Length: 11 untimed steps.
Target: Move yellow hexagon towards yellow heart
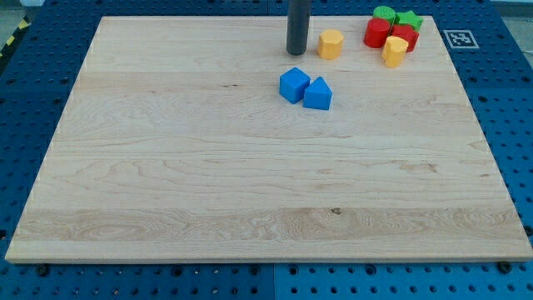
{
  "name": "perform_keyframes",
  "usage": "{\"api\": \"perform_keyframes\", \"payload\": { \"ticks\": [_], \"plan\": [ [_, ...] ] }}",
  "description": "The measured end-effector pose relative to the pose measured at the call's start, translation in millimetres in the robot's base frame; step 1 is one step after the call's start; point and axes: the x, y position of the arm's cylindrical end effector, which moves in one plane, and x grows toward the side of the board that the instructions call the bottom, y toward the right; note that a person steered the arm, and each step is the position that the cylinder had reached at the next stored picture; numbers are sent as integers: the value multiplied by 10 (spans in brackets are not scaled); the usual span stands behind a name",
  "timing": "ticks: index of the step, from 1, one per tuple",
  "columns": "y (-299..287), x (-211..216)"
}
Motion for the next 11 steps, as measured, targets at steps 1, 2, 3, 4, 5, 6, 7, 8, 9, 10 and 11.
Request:
{"api": "perform_keyframes", "payload": {
  "ticks": [1,2,3,4,5,6,7,8,9,10,11],
  "plan": [
    [411,175],
    [649,172],
    [489,58],
    [279,-232],
    [279,-261],
    [320,-261],
    [512,-257],
    [512,-257],
    [595,-257],
    [627,-257],
    [735,-139]
  ]
}}
